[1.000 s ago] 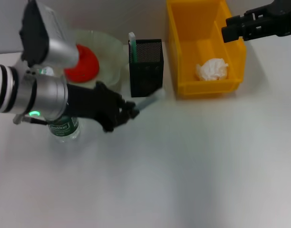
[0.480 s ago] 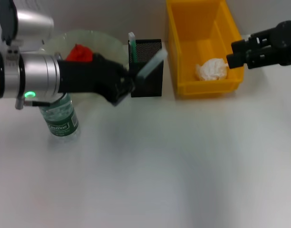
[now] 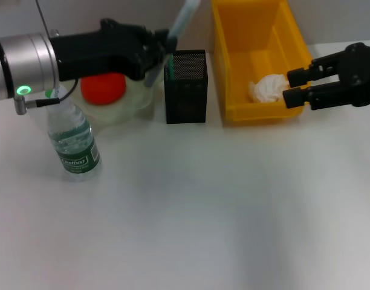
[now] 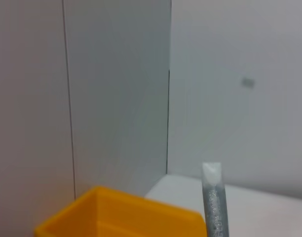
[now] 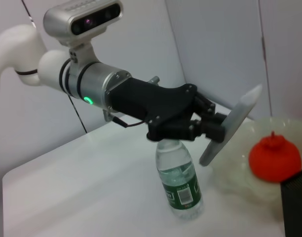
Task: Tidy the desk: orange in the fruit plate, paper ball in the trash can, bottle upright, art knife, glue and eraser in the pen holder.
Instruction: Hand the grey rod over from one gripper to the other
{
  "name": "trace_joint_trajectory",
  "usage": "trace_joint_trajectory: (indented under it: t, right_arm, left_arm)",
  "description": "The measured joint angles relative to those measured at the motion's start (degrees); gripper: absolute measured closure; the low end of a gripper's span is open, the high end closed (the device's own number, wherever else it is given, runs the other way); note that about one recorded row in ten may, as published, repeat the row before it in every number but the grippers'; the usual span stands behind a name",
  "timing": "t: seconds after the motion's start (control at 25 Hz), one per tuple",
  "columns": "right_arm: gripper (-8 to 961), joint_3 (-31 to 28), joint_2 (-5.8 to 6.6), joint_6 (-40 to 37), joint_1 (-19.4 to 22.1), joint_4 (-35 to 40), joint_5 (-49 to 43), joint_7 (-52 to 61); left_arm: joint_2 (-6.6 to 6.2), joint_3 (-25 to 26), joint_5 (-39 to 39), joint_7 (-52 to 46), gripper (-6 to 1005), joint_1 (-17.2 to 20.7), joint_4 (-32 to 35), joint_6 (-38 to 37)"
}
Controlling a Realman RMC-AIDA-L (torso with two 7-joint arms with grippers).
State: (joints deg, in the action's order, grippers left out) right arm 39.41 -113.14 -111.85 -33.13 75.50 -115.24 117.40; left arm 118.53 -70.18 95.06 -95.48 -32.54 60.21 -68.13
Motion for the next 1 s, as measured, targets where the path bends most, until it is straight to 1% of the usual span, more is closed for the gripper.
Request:
trace_joint_trajectory:
  t: [0.04,0.12,0.16,0.28,0.44,0.56,0.76,0.84,0.88,0.92,1.0]
  right_arm:
    - [491,-0.13,-0.62,0.65,0.21,-0.11,-0.02,-1.45]
    - [491,-0.15,-1.75,2.38,0.83,-0.21,-0.07,-3.83]
    - [491,-0.03,-2.30,3.47,1.27,-0.22,-0.08,-4.87]
    - [492,-0.07,-3.94,5.94,2.16,-0.34,-0.10,-7.16]
    - [492,-0.27,-5.65,9.99,3.09,-0.61,0.46,-10.50]
    - [493,0.28,-5.99,13.90,3.37,-2.68,2.07,-13.05]
    - [494,0.39,-5.86,18.88,2.01,-9.26,5.88,-17.53]
    - [494,0.77,-5.94,21.05,1.19,-12.14,8.02,-20.07]
    - [495,0.77,-5.94,21.05,1.19,-12.14,8.02,-20.07]
    - [495,1.05,-5.95,21.51,0.78,-13.15,8.74,-20.91]
    - [495,1.54,-5.93,22.31,0.01,-14.95,10.06,-22.46]
  left_arm:
    - [0.00,0.36,-1.43,0.62,864,0.03,-0.49,0.11]
    - [0.03,2.45,-8.52,3.72,864,0.10,-4.20,0.26]
    - [0.02,2.67,-9.39,4.10,864,0.10,-4.70,0.26]
    - [-0.13,4.08,-15.37,7.09,864,0.21,-8.06,-0.50]
    - [-0.18,4.76,-17.11,8.68,863,0.56,-8.97,-1.38]
    - [-0.15,5.19,-18.43,9.59,863,0.77,-9.24,-2.54]
    - [-0.03,5.07,-19.36,9.76,863,0.46,-9.79,-2.75]
    - [0.06,5.01,-20.57,10.40,863,0.21,-11.10,-3.05]
    - [0.06,4.90,-22.30,11.44,863,0.04,-12.35,-3.43]
    - [0.06,4.90,-22.30,11.44,863,0.04,-12.35,-3.43]
    - [0.04,4.78,-25.62,14.10,863,-0.43,-15.10,-4.94]
